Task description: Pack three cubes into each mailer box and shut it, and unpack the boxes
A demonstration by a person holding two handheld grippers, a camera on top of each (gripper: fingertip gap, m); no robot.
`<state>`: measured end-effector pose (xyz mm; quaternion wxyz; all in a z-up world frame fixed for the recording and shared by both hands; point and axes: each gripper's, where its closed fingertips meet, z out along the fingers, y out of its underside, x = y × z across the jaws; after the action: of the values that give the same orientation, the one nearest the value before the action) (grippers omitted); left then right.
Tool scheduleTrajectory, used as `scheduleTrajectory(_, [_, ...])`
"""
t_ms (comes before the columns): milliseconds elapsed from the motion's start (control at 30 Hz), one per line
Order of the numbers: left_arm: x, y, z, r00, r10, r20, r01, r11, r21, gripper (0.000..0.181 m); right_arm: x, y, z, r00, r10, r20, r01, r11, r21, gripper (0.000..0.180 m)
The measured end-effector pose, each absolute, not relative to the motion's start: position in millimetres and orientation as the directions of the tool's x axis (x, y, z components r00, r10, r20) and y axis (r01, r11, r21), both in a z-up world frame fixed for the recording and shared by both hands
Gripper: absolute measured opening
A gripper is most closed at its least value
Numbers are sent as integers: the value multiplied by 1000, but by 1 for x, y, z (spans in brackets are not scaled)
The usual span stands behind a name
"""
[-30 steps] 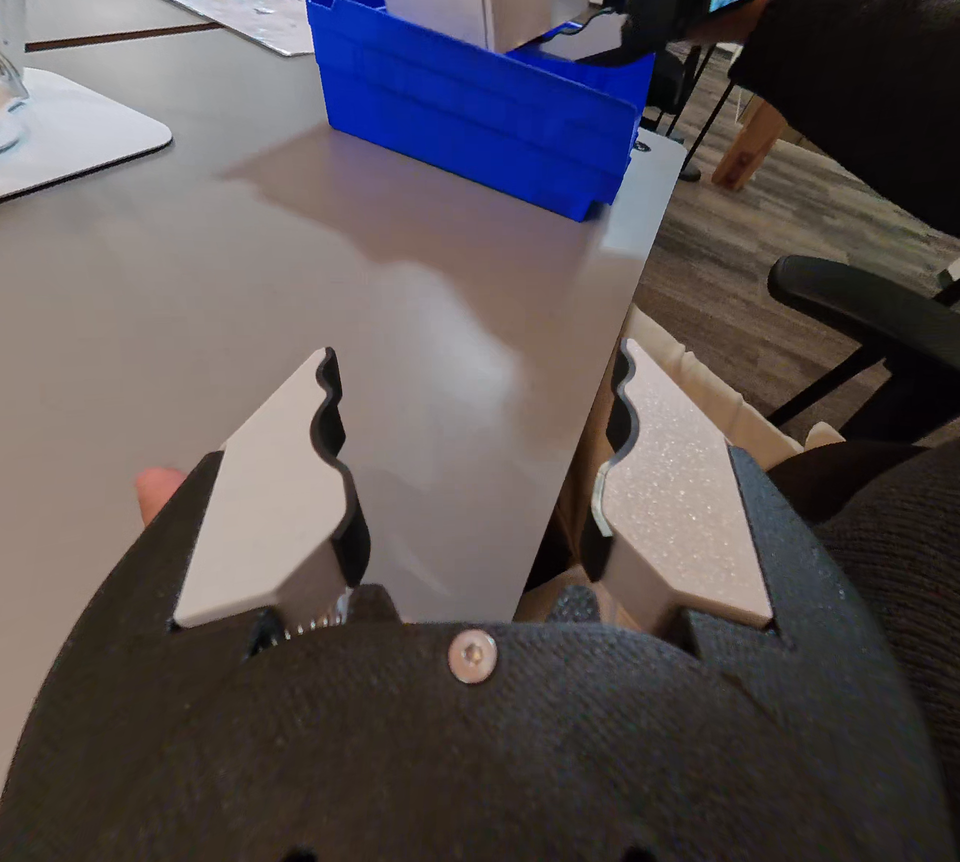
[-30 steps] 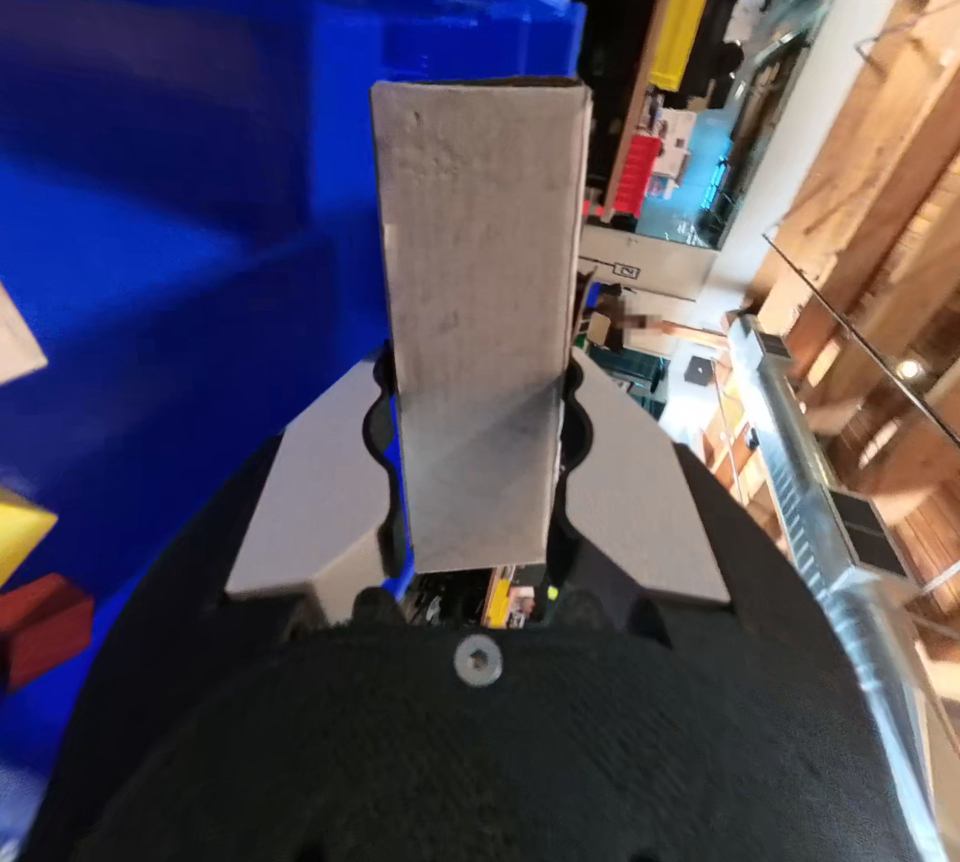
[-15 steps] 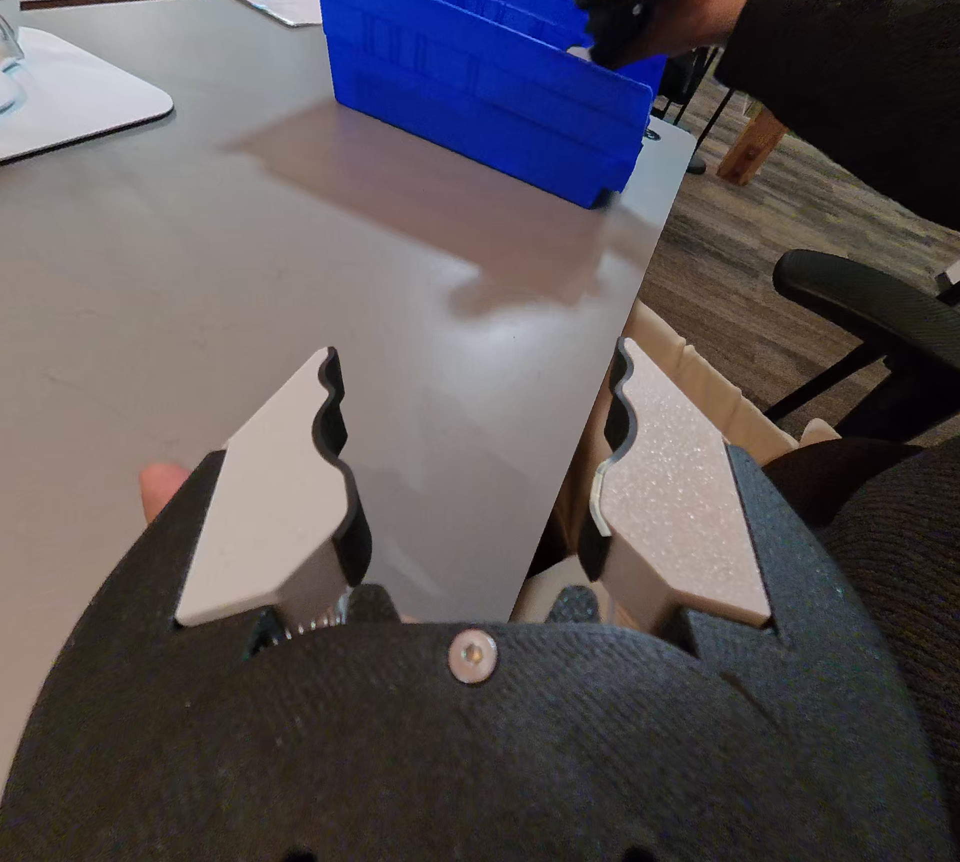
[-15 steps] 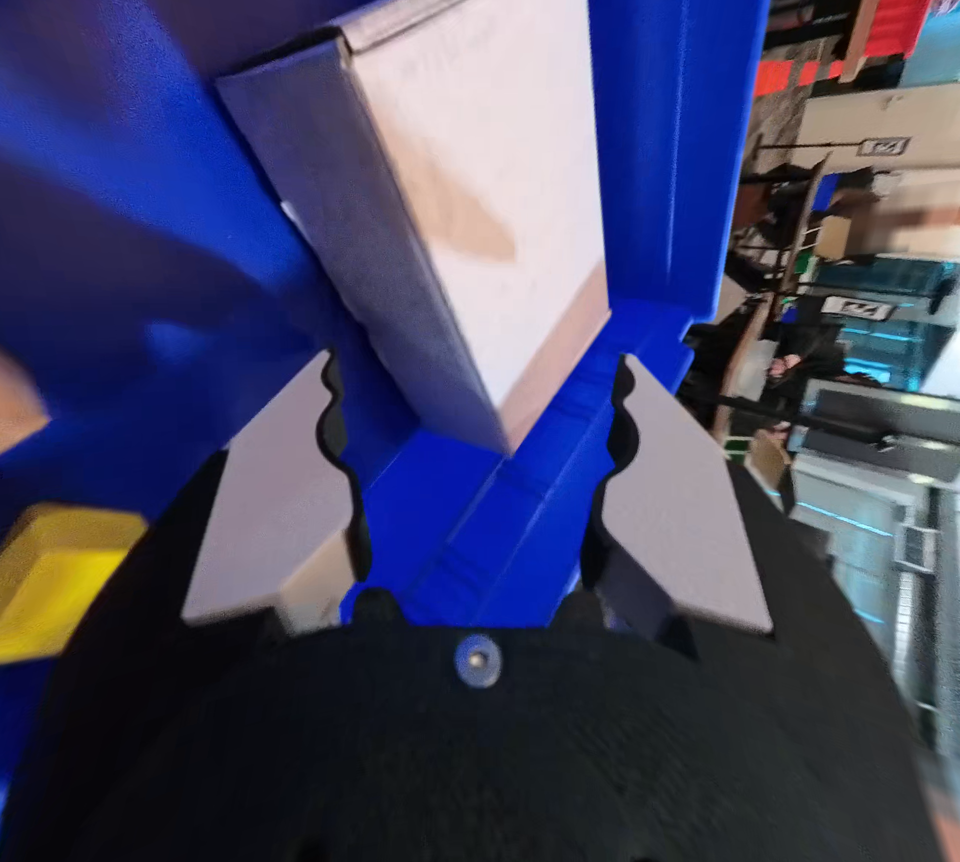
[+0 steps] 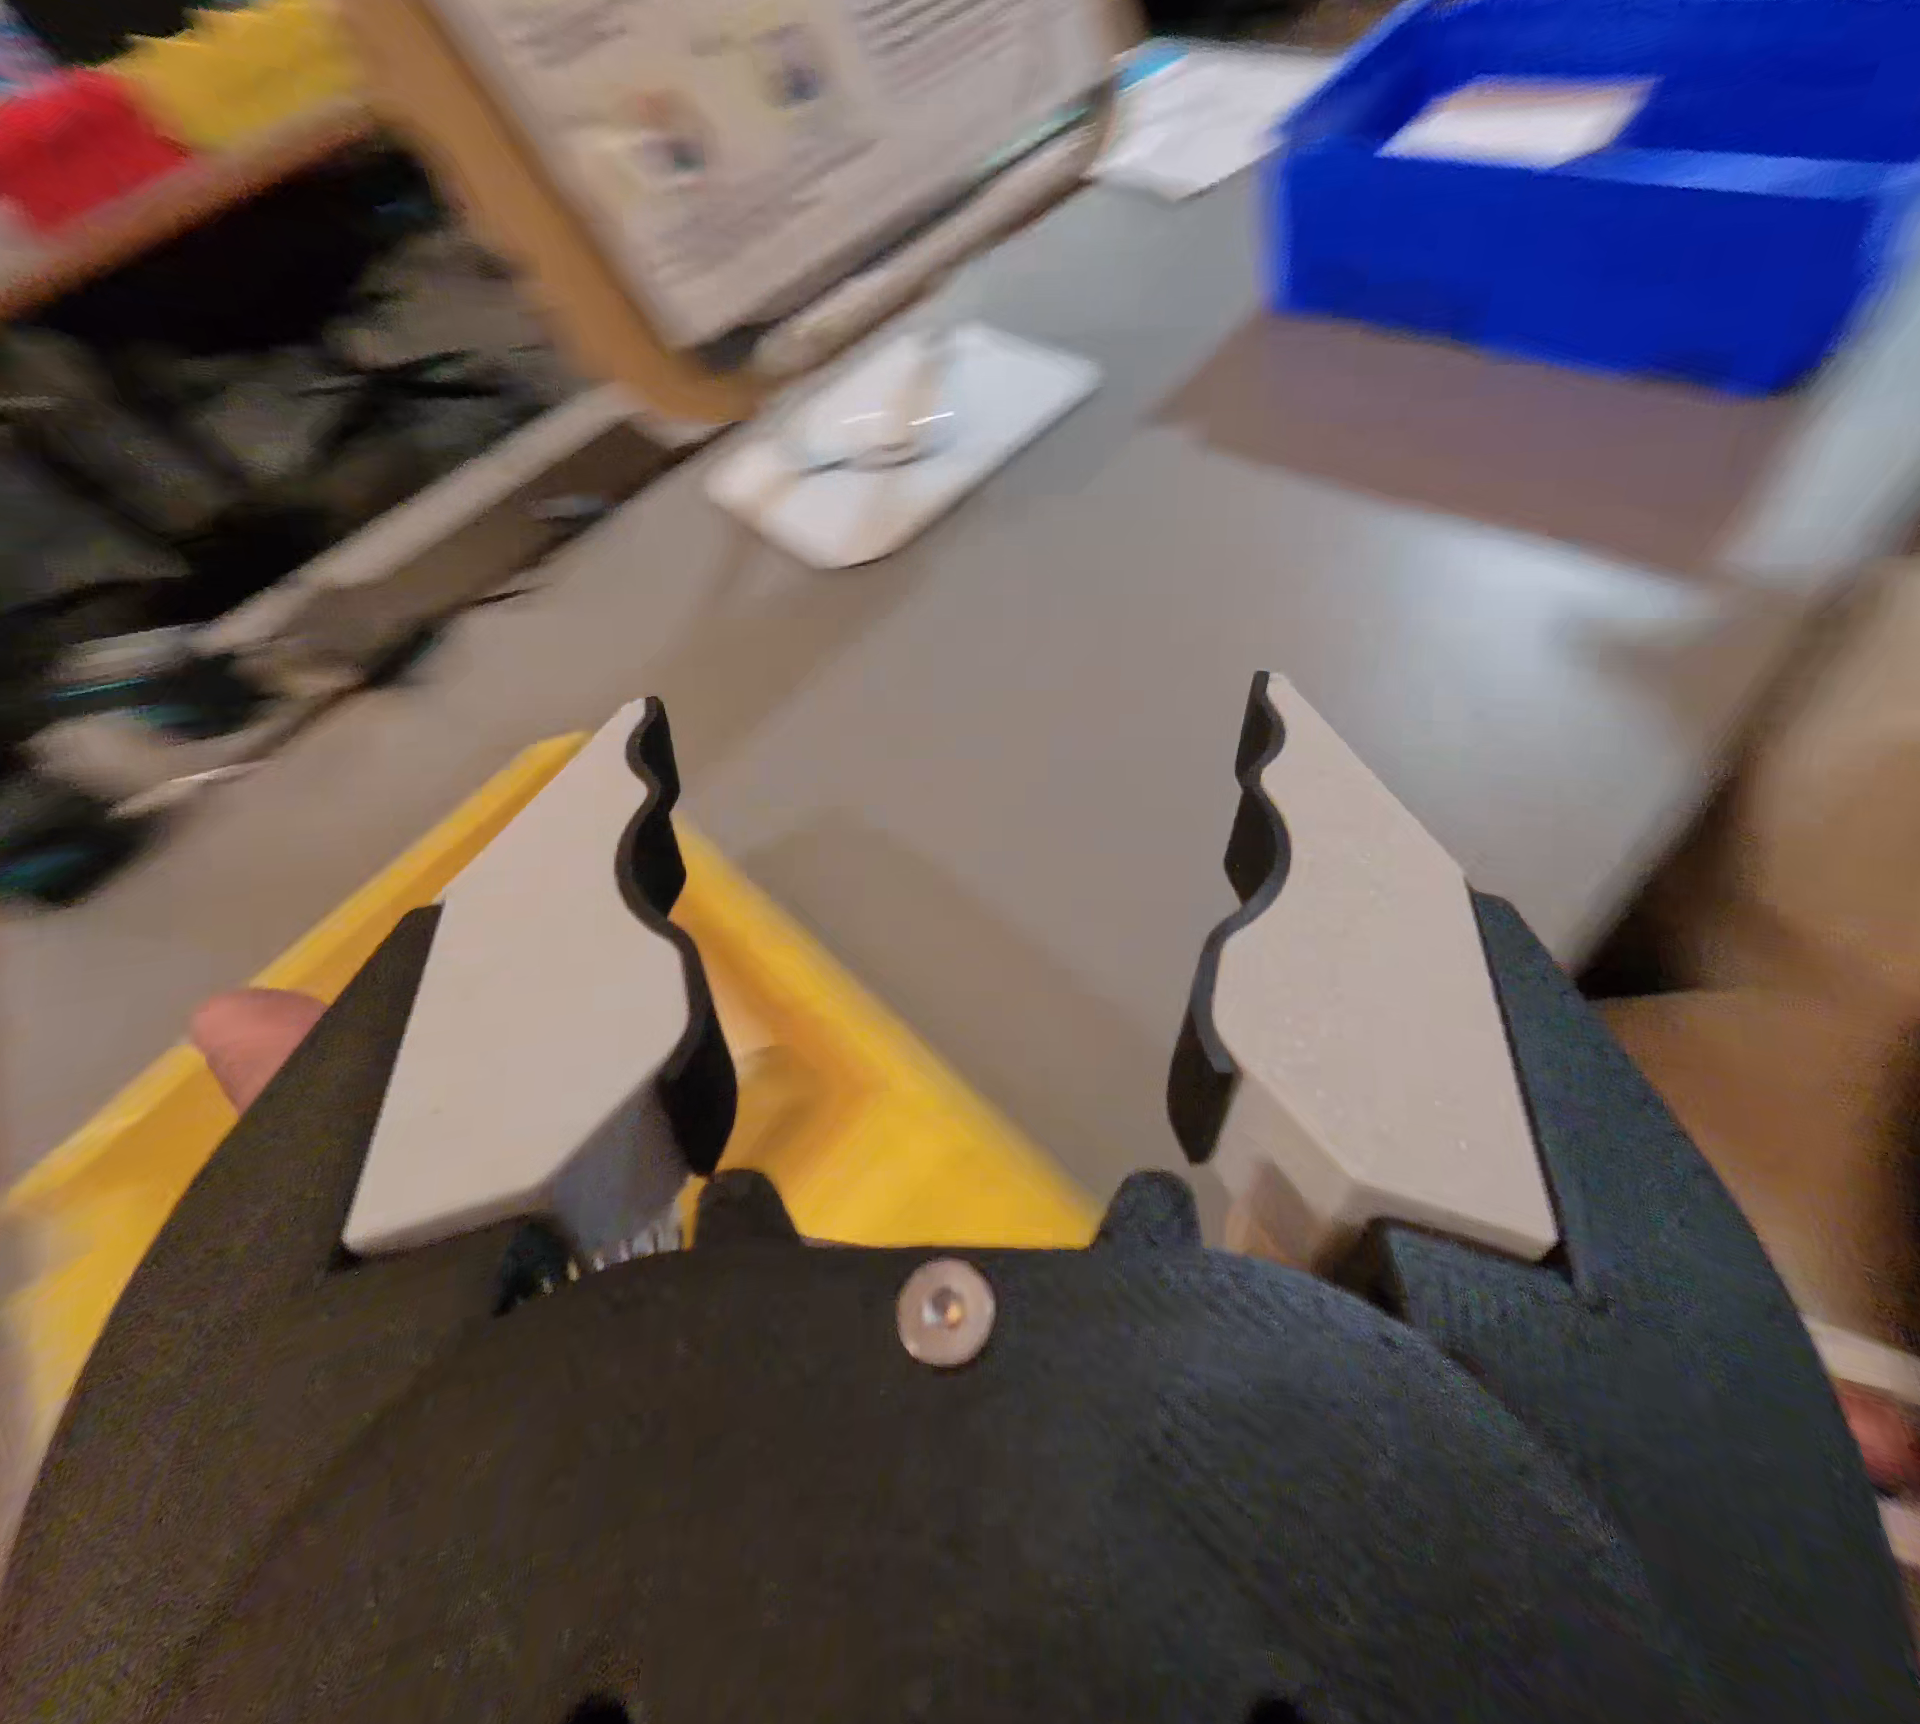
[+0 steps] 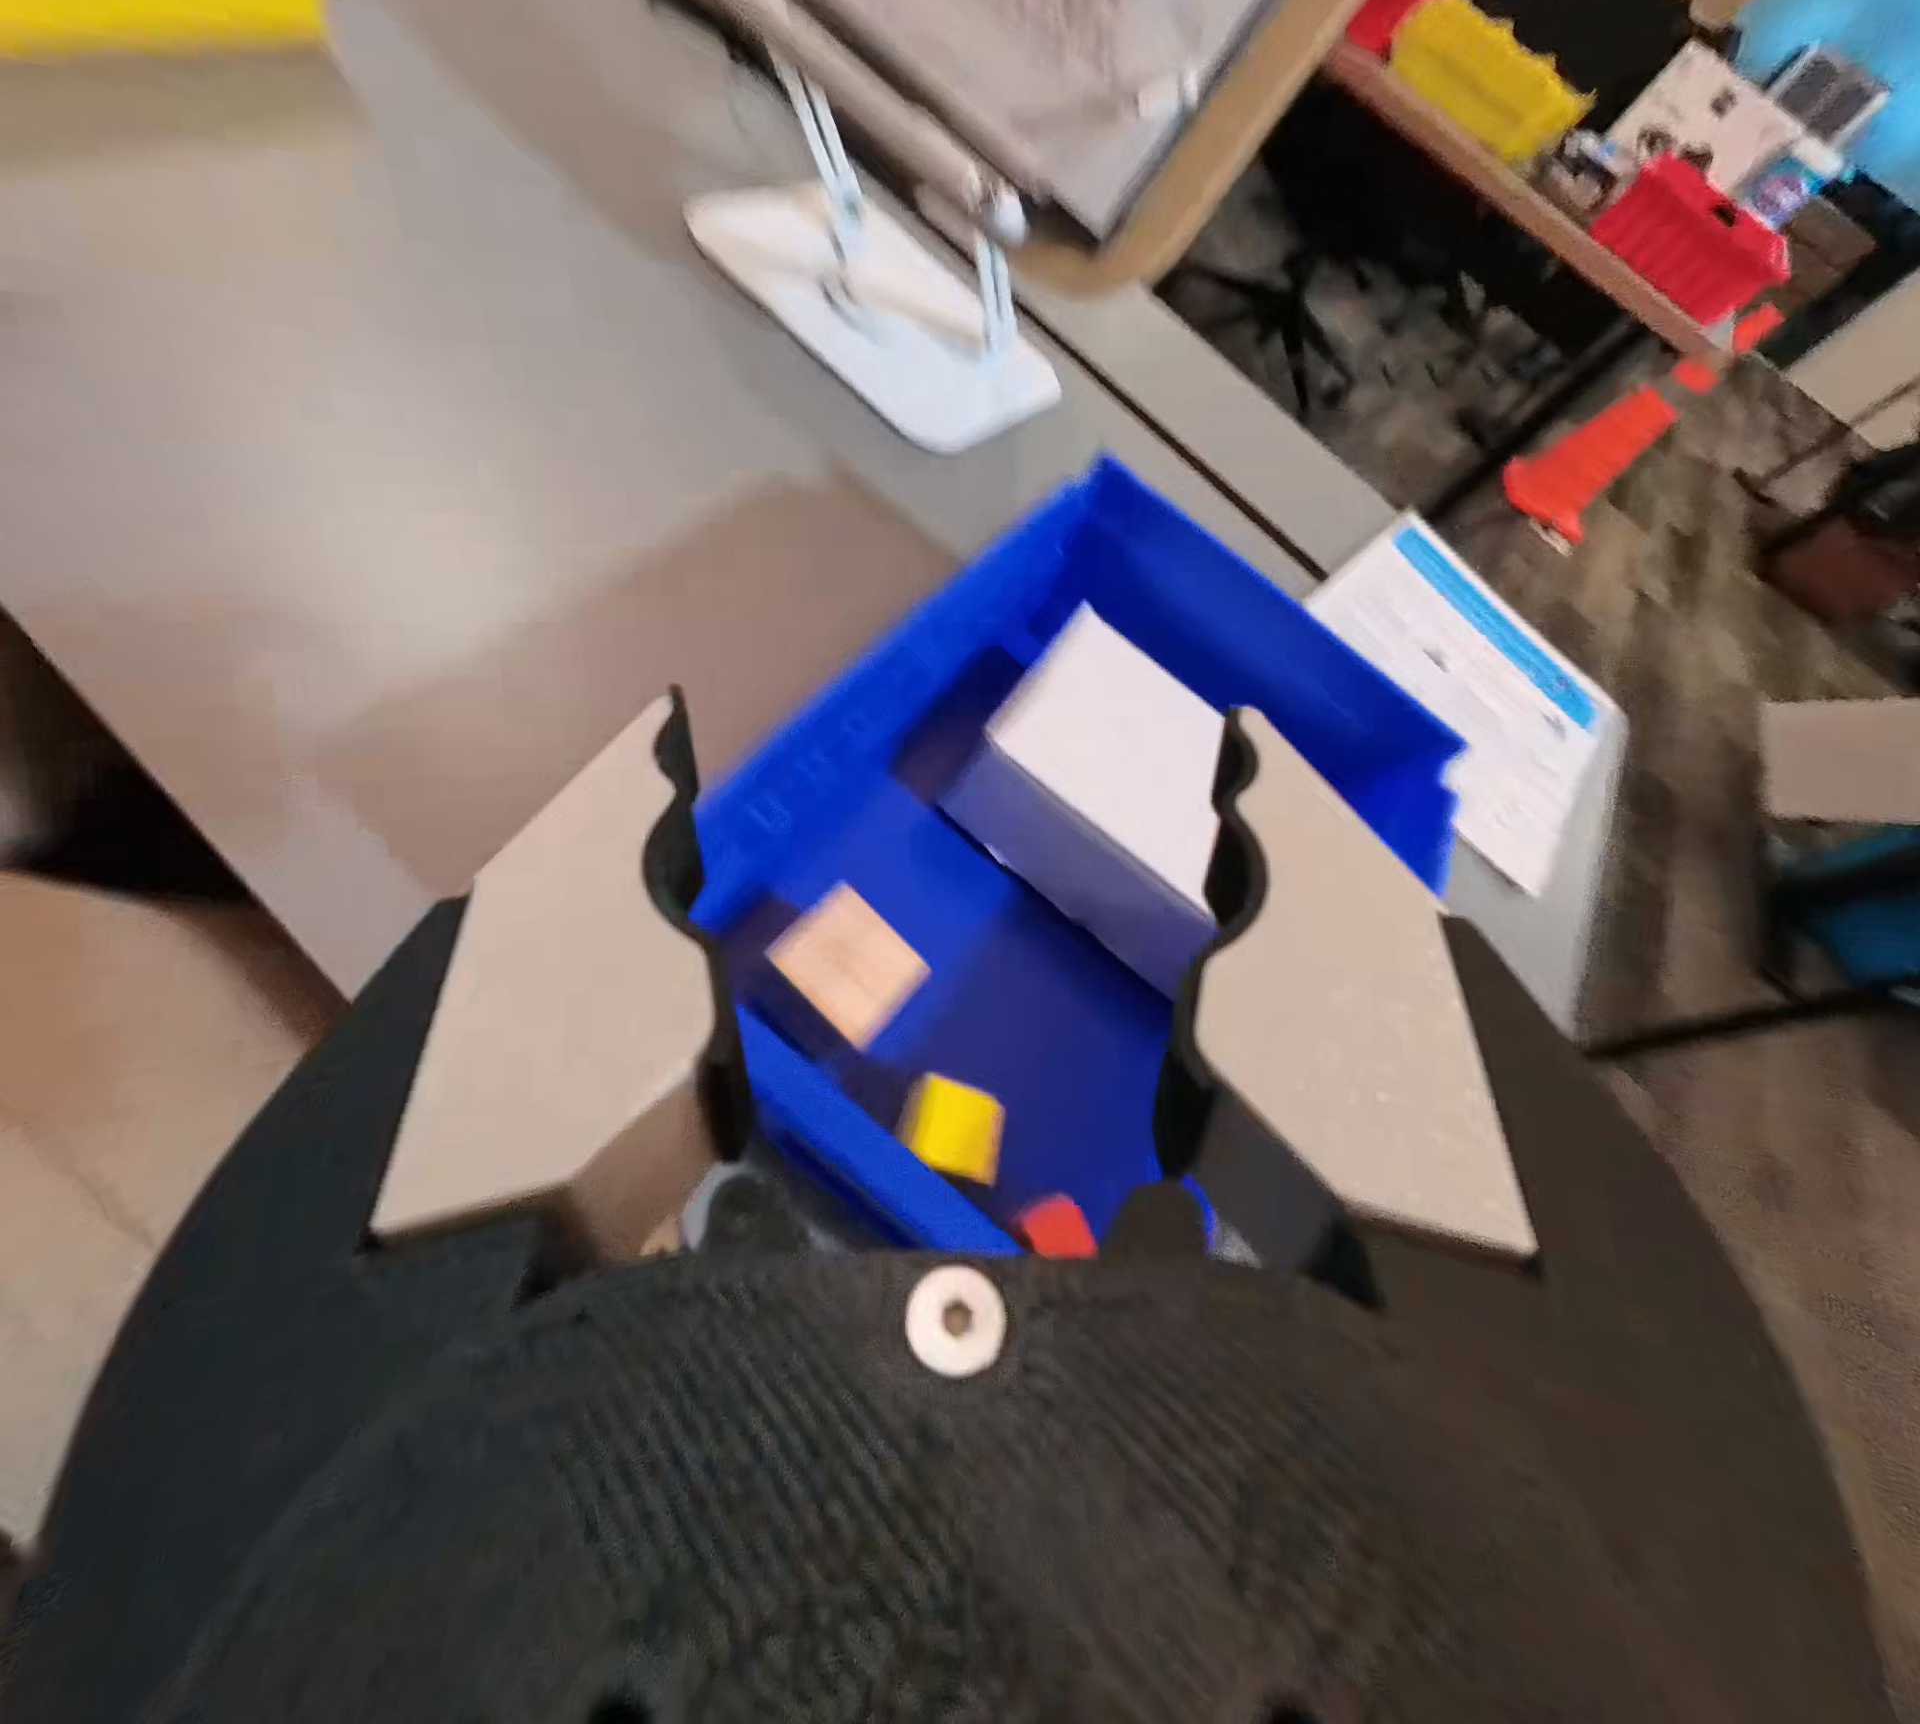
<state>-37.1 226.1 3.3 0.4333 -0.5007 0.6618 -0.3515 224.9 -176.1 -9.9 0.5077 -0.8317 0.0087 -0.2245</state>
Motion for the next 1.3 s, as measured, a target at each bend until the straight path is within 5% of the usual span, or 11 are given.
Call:
scheduleTrajectory(100, [-47, 350, -9, 151, -867, -475, -544, 329, -772, 115, 176, -141, 31, 975, -184, 123, 82, -215, -973, 99])
scheduleTrajectory(200, [-51, 389, -81, 42, -915, -400, -756, 233, -611, 127, 134, -110, 65, 997, -28, -76, -76, -2, -997, 100])
scheduleTrajectory(533, [-75, 388, -173, -288, -904, -315, -908, 362, -210, 133, 80, -38, 19, 955, 200, -218, -195, -127, -973, 101])
scheduleTrajectory(667, [-88, 365, -156, -337, -926, -173, -902, 370, -223, 111, 74, -24, 2, 956, 224, -190, -154, -168, -974, 100])
scheduleTrajectory(900, [-75, 409, -165, -367, -878, -306, -902, 417, -114, 152, 61, -8, 3, 933, 280, -227, -192, -147, -970, 93])
scheduleTrajectory(1067, [-83, 406, -195, -433, -874, -219, -897, 442, 10, 155, 48, -7, 0, 917, 308, -252, -213, -156, -965, 91])
scheduleTrajectory(1300, [-99, 399, -178, -502, -840, -205, -863, 504, 46, 147, 48, -14, -5, 927, 293, -234, -194, -161, -968, 89])
